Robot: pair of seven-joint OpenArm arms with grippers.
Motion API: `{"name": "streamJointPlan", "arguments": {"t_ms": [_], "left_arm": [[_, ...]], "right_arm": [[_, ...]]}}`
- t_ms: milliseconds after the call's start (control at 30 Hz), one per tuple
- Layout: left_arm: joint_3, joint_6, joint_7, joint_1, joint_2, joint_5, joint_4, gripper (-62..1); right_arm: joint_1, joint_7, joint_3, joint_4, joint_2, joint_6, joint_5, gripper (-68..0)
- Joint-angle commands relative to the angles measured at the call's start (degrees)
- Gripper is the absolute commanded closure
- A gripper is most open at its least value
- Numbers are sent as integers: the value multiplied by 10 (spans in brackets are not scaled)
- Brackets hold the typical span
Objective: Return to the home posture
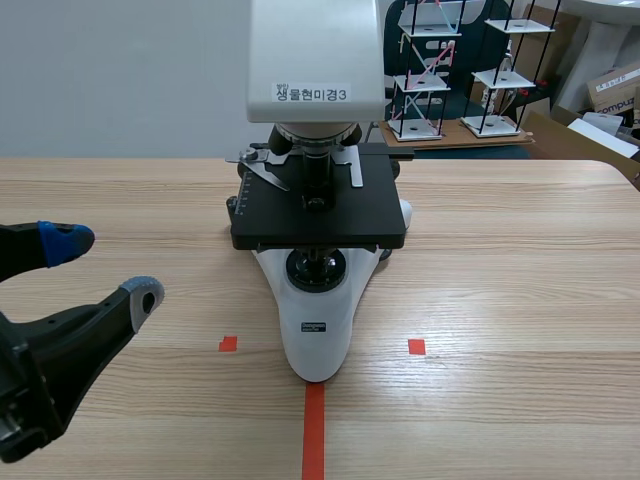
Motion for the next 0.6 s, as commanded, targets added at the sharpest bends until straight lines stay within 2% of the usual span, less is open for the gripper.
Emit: {"name": "streamJointPlan", "arguments": {"t_ms": [0, 567], "left_arm": [[1, 0, -6, 3, 1, -3, 4, -478], [1, 0, -6, 3, 1, -3, 4, -478]], "right_arm": [[5, 7, 7, 12, 6, 1, 6, -1], [-4, 18, 7, 12, 6, 2, 6, -1]]}}
